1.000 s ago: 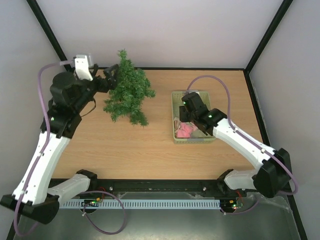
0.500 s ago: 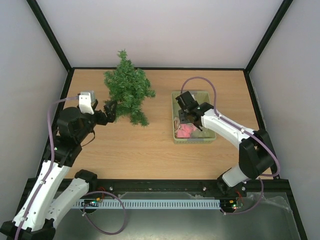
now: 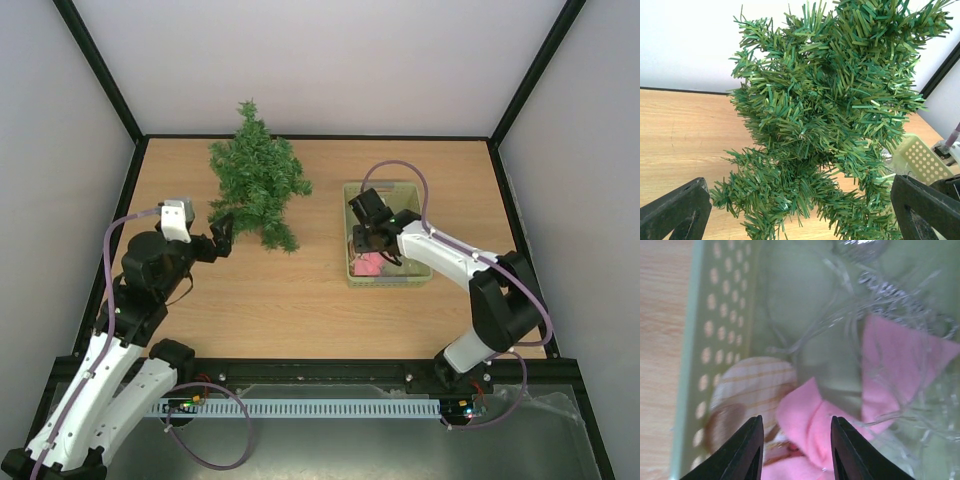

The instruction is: Decorate the small christmas tree

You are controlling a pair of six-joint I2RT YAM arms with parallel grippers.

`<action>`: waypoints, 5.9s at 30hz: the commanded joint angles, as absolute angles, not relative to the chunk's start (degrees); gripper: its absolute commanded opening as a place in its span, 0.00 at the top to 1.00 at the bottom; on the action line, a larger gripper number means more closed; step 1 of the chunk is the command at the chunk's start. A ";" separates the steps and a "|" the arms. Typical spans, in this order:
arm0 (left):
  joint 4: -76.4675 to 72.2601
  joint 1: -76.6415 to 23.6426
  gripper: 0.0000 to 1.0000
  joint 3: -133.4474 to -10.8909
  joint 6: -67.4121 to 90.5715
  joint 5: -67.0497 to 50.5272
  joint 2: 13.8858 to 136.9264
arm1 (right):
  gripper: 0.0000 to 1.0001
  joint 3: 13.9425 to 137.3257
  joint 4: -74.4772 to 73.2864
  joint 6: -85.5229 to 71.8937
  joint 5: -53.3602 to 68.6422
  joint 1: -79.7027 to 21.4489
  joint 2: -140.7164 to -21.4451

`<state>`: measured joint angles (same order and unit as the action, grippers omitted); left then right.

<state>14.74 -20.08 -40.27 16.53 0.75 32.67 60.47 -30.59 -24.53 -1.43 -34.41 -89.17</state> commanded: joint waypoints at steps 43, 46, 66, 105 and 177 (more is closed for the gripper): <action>12.86 -22.68 0.01 -39.57 14.06 3.61 31.71 | 0.98 79.37 -40.22 -18.75 -21.82 -28.48 -79.29; 13.62 -22.76 0.00 -40.63 14.44 3.08 31.83 | 0.98 82.96 -39.04 -18.96 -18.29 -28.48 -73.70; 11.13 -23.66 0.04 -48.06 18.14 -19.72 36.43 | 0.98 99.29 -18.90 -24.68 23.69 -28.48 -61.22; -31.11 -63.73 0.10 -57.12 18.64 -10.04 94.33 | 0.98 94.46 -7.00 -33.55 20.56 -28.48 -56.74; 17.92 -60.26 0.98 -51.33 26.94 16.20 53.58 | 0.98 62.98 -17.98 -31.28 26.58 -28.48 -49.44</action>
